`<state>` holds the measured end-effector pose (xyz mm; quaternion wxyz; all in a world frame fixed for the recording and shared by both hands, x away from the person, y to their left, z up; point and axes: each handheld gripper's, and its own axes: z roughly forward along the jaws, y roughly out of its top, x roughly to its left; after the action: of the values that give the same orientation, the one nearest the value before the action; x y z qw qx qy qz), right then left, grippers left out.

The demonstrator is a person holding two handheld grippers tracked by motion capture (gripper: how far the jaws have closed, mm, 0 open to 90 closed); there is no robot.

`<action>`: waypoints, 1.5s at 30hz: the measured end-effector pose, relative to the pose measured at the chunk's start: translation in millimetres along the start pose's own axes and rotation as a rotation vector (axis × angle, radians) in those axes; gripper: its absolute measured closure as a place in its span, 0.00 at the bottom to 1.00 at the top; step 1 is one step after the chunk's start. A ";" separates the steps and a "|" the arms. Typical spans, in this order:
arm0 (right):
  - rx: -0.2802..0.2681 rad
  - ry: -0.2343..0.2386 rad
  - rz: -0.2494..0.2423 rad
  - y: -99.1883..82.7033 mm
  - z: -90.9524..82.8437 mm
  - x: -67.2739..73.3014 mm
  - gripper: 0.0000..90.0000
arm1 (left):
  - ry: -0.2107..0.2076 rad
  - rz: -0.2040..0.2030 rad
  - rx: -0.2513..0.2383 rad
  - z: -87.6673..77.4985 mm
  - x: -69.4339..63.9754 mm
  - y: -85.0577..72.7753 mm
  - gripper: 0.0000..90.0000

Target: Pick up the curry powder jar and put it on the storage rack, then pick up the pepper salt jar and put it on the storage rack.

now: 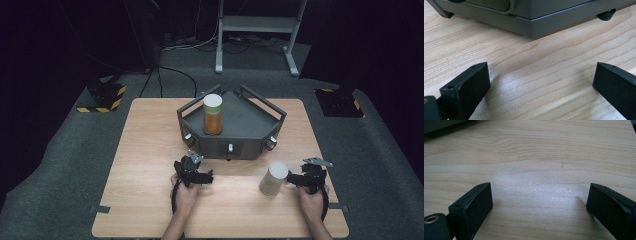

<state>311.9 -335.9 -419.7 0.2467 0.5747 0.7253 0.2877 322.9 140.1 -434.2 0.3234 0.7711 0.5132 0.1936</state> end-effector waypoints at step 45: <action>0.008 0.010 -0.011 2.7 1.7 -2.2 0.04 | 0.001 -0.003 -0.006 -1.4 -0.3 -1.8 0.03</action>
<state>315.4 -337.3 -419.0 0.2425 0.5703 0.7308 0.2862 320.7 140.7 -434.4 0.3255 0.7694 0.5138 0.1950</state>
